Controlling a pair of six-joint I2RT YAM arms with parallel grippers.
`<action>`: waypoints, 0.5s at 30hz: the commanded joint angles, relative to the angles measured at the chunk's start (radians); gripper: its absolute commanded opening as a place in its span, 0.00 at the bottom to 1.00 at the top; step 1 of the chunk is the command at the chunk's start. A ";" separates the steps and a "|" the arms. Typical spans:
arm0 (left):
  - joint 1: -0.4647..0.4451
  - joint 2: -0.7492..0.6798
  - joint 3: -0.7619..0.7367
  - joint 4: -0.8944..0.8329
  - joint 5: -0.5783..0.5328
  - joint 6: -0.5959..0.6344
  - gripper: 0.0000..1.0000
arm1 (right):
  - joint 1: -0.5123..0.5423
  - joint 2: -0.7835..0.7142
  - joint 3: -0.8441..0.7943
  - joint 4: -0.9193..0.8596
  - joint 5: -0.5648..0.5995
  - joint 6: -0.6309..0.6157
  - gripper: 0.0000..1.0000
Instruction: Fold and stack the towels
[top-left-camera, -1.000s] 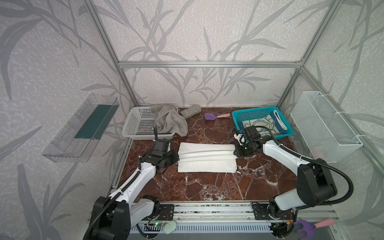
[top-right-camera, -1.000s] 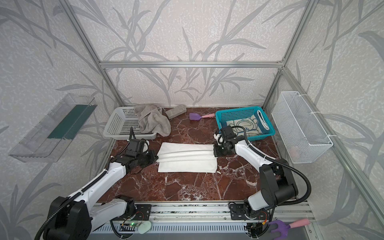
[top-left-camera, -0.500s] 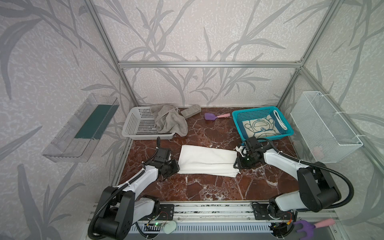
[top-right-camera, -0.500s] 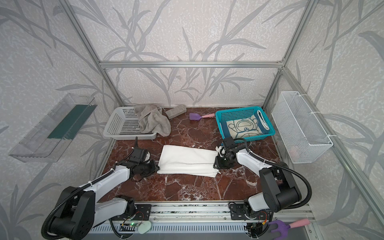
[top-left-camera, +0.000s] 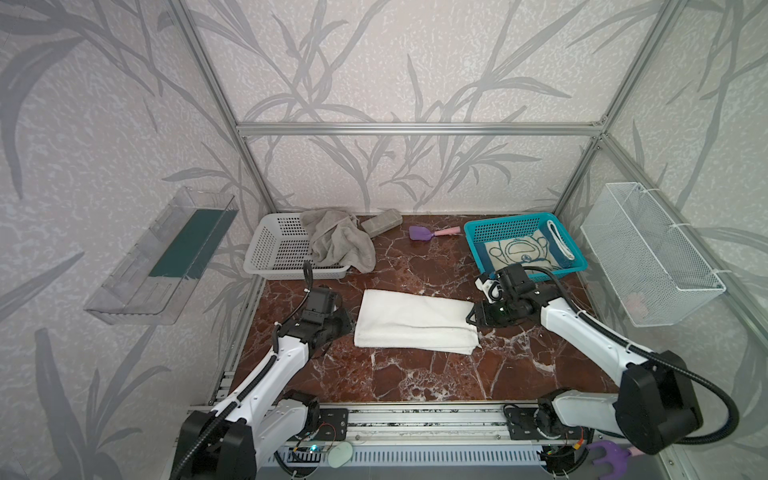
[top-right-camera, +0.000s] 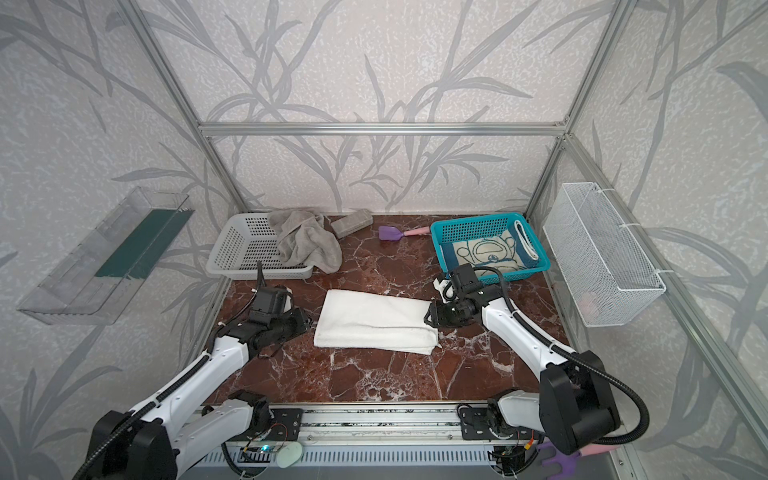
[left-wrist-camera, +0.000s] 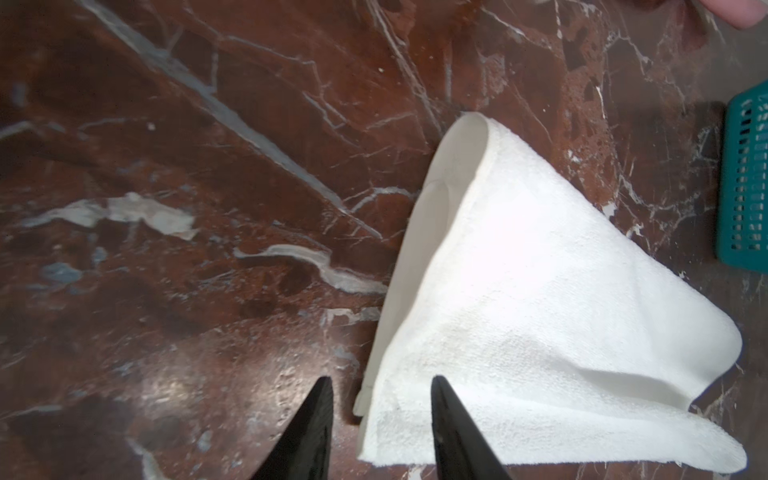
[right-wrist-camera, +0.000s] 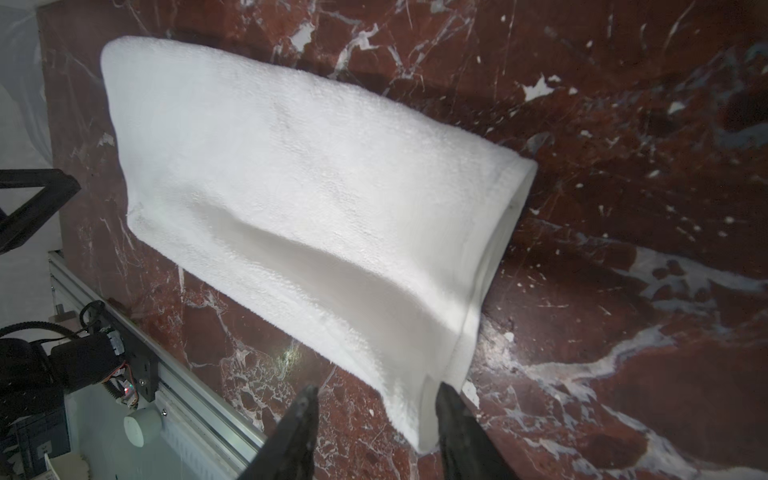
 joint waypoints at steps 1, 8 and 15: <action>-0.106 0.102 0.081 0.029 0.016 0.009 0.41 | 0.043 0.091 0.059 -0.033 0.010 -0.002 0.40; -0.261 0.292 0.202 0.033 0.015 0.014 0.41 | 0.127 0.107 -0.033 -0.058 0.025 -0.001 0.27; -0.478 0.463 0.373 0.086 0.015 0.051 0.39 | 0.104 0.030 0.019 -0.076 0.080 -0.009 0.46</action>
